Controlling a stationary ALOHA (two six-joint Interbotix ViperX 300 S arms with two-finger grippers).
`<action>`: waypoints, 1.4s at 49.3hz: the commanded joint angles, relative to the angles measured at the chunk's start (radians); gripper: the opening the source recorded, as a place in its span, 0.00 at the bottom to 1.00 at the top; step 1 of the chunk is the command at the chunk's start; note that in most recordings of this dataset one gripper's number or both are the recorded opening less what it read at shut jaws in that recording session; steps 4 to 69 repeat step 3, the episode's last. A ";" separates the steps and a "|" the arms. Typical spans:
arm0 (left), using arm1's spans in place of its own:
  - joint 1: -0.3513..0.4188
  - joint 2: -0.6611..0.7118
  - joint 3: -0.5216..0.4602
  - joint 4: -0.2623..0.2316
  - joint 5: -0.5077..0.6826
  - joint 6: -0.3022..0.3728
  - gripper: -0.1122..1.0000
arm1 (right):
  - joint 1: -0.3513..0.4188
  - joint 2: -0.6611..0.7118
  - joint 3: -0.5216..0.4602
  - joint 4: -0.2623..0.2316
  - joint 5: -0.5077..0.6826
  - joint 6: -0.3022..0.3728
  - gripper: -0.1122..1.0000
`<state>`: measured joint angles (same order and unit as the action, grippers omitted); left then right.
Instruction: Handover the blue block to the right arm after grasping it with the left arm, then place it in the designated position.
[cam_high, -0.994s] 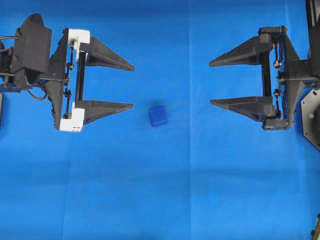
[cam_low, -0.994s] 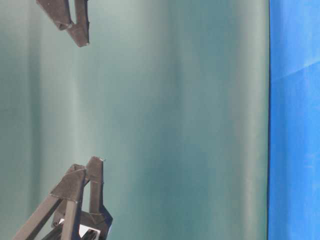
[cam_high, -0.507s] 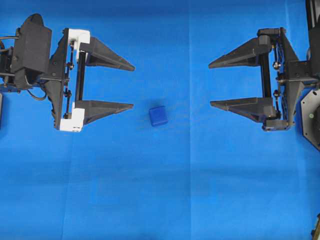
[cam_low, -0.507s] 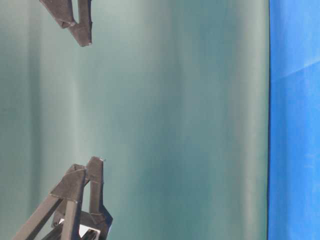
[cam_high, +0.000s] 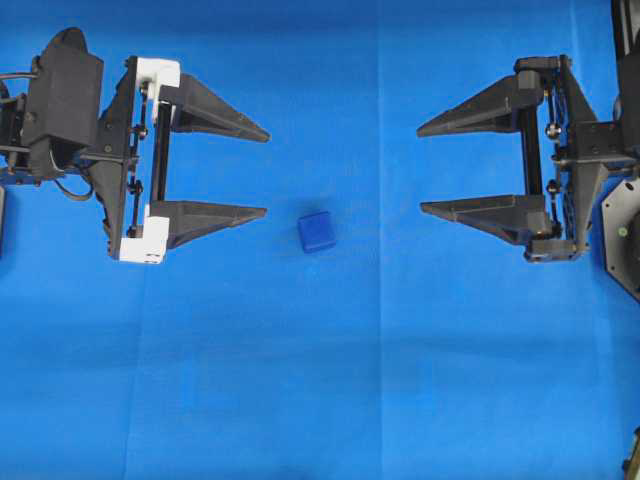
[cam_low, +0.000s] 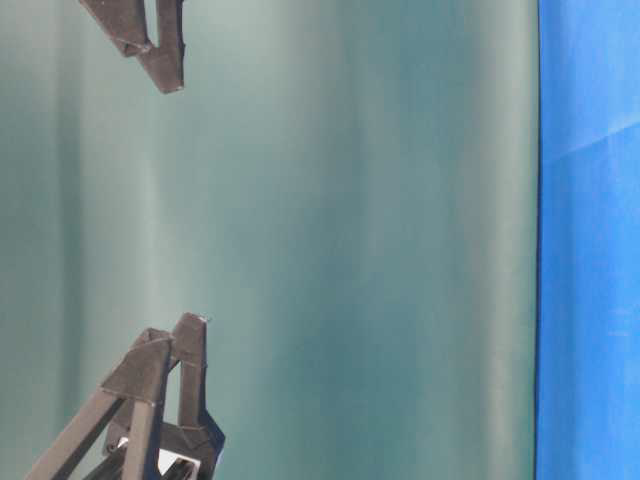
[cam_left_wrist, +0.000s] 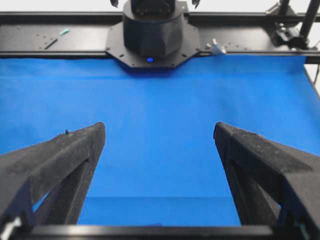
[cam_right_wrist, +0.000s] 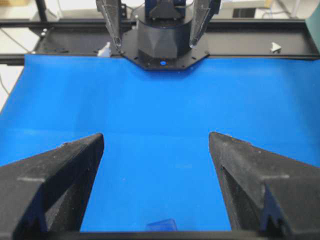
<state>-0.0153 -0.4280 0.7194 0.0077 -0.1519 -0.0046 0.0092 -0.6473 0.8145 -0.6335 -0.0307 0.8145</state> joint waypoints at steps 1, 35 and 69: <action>0.002 -0.032 -0.012 0.000 -0.011 0.002 0.94 | -0.002 -0.002 -0.012 -0.002 -0.005 -0.002 0.80; 0.002 -0.032 -0.012 -0.002 -0.011 0.002 0.94 | -0.002 -0.003 -0.014 -0.002 -0.005 -0.002 0.80; 0.002 -0.032 -0.012 -0.002 -0.011 0.002 0.94 | -0.002 -0.003 -0.014 -0.002 -0.005 -0.002 0.80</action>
